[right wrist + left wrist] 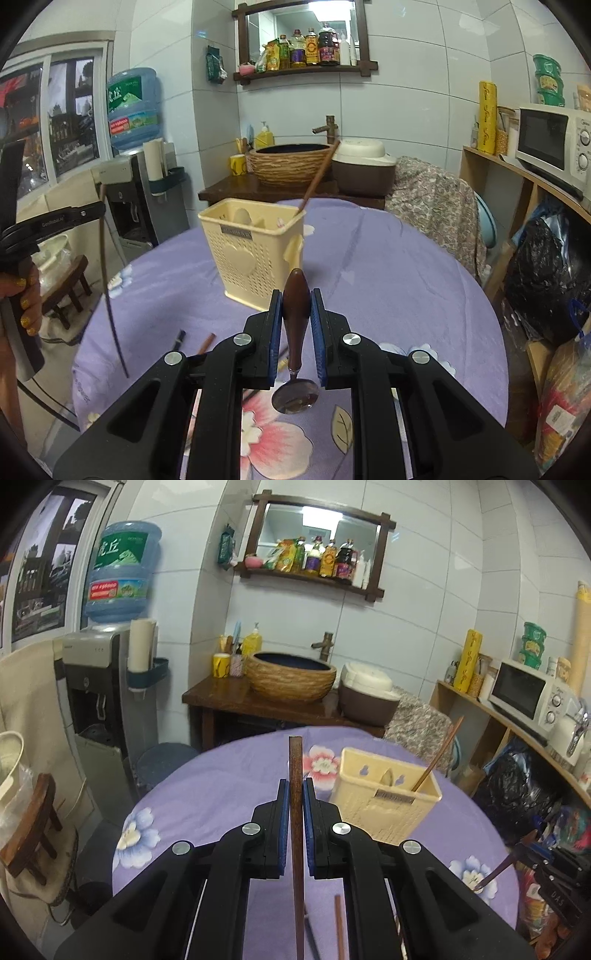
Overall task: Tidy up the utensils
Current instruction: 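Lift the chopstick and wooden-handled spoon and carry both over the cream holder, then lower the chopstick and wooden-handled spoon into the holder and open both tools, then move the left tool to the black chopstick while the right tool approaches the metal spoon, then close the left tool on the black chopstick while the right tool grasps the metal spoon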
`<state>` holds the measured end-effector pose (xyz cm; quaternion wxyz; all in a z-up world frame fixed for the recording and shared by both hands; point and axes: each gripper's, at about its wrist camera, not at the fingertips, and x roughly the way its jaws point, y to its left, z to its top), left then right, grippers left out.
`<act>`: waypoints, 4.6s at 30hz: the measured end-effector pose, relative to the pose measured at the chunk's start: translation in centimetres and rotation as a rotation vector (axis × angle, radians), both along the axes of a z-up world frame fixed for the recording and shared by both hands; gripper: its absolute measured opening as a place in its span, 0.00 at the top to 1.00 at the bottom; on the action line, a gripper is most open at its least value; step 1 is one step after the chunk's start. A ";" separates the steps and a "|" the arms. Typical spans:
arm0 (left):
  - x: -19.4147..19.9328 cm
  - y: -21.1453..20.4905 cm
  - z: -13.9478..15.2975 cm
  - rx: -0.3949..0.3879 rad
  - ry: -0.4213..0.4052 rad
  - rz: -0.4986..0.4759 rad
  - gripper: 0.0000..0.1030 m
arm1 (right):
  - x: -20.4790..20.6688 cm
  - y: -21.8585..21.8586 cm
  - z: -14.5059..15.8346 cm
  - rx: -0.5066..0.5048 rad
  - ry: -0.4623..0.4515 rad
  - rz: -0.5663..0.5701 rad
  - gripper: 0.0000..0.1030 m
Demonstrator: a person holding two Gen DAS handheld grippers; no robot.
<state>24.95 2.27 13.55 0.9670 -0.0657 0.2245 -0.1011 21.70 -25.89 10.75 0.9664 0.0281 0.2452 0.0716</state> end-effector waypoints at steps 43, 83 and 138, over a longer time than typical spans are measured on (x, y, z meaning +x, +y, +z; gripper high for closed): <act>12.8 -9.4 0.3 0.055 -0.053 -0.104 0.92 | 13.8 5.6 1.7 -0.053 -0.023 -0.022 0.84; -2.4 0.1 -11.0 0.173 0.199 0.068 0.07 | -0.3 5.2 -7.5 -0.130 0.102 -0.118 0.31; -5.5 0.5 -16.5 0.119 0.355 0.021 0.41 | 6.2 13.1 -15.6 -0.269 0.437 0.213 0.48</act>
